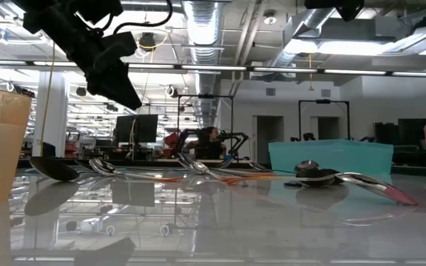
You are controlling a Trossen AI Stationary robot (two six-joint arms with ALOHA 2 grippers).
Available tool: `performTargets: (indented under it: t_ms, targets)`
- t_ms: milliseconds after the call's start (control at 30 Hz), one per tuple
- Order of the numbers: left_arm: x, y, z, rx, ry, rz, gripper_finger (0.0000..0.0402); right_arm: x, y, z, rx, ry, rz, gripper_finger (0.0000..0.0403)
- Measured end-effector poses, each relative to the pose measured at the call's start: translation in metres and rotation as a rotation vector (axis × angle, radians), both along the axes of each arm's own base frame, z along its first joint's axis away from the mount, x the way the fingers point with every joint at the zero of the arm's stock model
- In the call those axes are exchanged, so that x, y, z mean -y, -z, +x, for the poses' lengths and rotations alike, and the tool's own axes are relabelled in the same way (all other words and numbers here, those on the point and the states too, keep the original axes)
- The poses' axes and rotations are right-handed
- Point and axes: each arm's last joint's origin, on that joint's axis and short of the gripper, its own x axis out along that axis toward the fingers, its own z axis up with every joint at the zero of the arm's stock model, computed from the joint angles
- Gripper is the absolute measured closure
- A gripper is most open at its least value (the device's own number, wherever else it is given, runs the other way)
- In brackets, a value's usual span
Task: Sort silverware by color (type)
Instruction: Put the black spoon into the orange bin
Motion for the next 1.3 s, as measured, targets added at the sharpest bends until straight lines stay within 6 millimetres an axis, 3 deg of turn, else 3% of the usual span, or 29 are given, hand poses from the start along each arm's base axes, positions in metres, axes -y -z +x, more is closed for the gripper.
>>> performTargets:
  t_ms: [200, 433, 633, 767, 967, 1300]
  targets:
    - [0.012, -0.008, 0.01, 0.105, 0.253, -0.024, 0.0251, 0.0, 0.0, 0.0, 0.0, -0.001, -0.008, 0.0285]
    - [0.03, -0.013, 0.015, 0.126, 0.425, 0.083, 0.0251, 0.0, 0.0, 0.0, 0.0, 0.0, -0.009, 0.0285]
    - [0.018, -0.003, 0.004, -0.008, 0.092, 0.111, 0.0251, 0.0, 0.0, 0.0, 0.005, 0.0, -0.006, 0.0285]
    - [0.011, 0.005, -0.003, -0.088, 0.003, 0.055, 0.0251, 0.0, 0.0, 0.0, 0.005, 0.0, -0.006, 0.0285]
    - [0.005, 0.015, 0.003, -0.134, -0.028, 0.046, 0.0251, 0.0, 0.0, 0.001, 0.007, 0.002, -0.001, 0.0285]
    - [-0.009, 0.049, 0.027, -0.277, 0.033, 0.089, 0.0251, -0.002, -0.001, 0.002, 0.017, 0.008, 0.022, 0.0285]
